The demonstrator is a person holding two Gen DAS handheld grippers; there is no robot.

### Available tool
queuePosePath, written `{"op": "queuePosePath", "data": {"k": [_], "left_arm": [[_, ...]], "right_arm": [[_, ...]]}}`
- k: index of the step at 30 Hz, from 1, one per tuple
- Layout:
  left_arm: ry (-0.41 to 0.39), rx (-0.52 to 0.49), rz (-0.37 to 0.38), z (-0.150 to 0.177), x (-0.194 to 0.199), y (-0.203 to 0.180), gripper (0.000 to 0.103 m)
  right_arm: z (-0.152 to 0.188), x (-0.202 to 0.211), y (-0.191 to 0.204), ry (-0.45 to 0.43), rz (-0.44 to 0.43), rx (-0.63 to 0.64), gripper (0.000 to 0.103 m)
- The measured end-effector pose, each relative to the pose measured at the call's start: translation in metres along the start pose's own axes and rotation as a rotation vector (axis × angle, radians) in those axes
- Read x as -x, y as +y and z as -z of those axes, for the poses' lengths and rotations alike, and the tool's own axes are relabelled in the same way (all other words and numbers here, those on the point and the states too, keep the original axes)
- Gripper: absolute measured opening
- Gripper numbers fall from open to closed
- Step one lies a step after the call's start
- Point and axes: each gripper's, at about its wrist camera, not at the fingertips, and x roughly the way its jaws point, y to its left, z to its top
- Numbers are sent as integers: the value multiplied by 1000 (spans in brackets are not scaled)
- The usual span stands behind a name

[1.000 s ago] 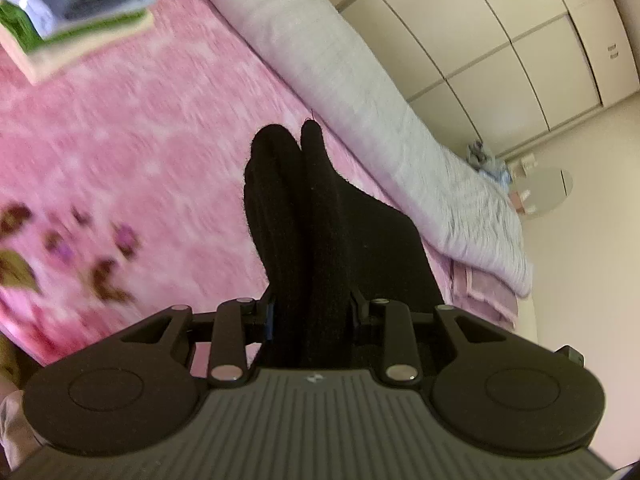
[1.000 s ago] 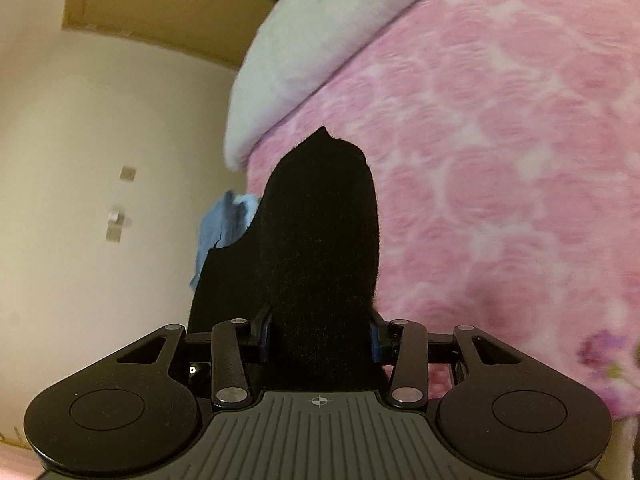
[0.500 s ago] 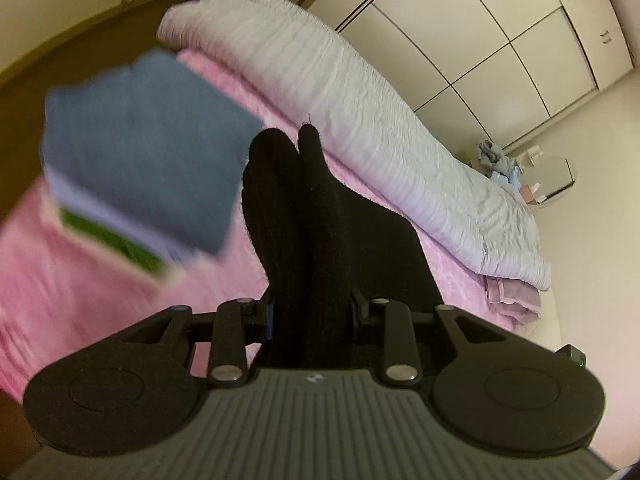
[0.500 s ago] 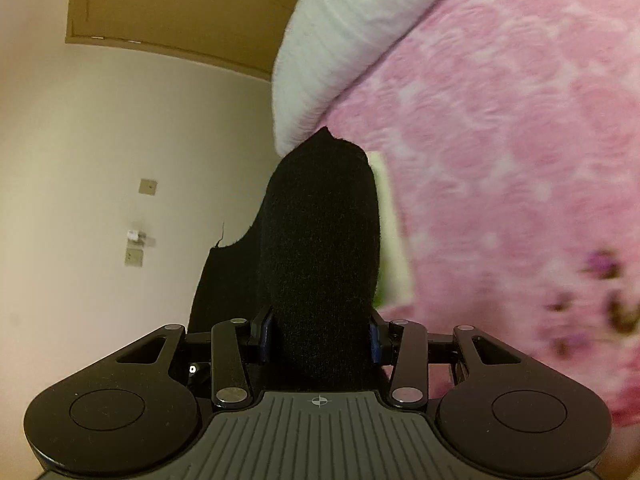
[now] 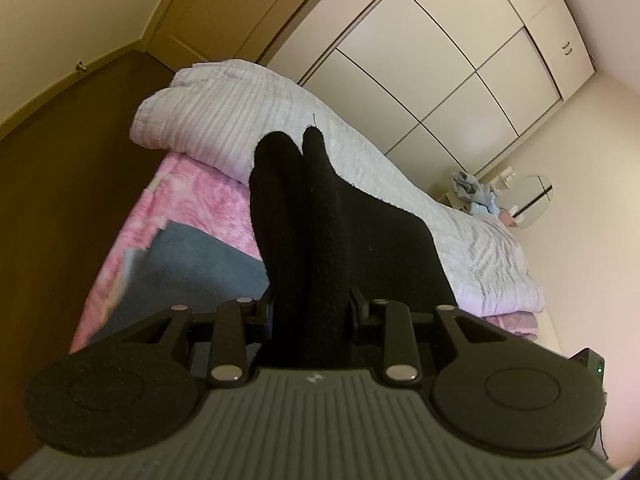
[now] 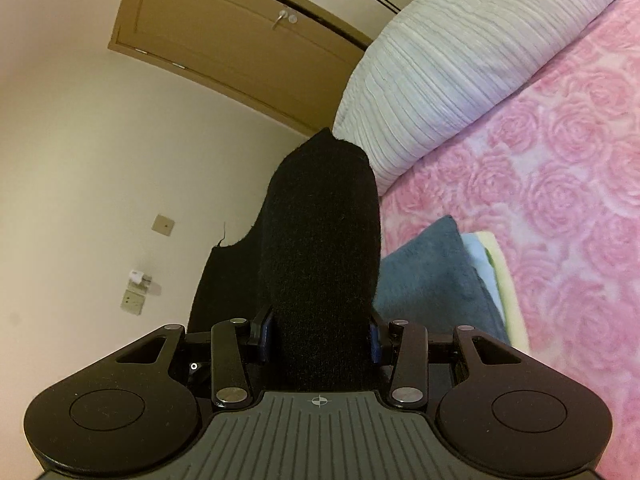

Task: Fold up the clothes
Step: 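Lift the folded black garment with both tools and carry it to the towel stack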

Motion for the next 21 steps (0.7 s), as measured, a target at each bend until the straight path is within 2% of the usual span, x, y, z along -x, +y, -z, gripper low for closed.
{"op": "queuePosePath", "data": {"k": [6,18,21], "left_arm": [[7,7,1,5,-17,41,27],[67,14,20,21,-48,74,27],[79,3,-1,28,-58,83,27]], "right_arm": [[8,-39,-12,19,15,29,42],[25,-52,-30,24,82,21,42],[26,-61,-36,37,119,27,43]]}}
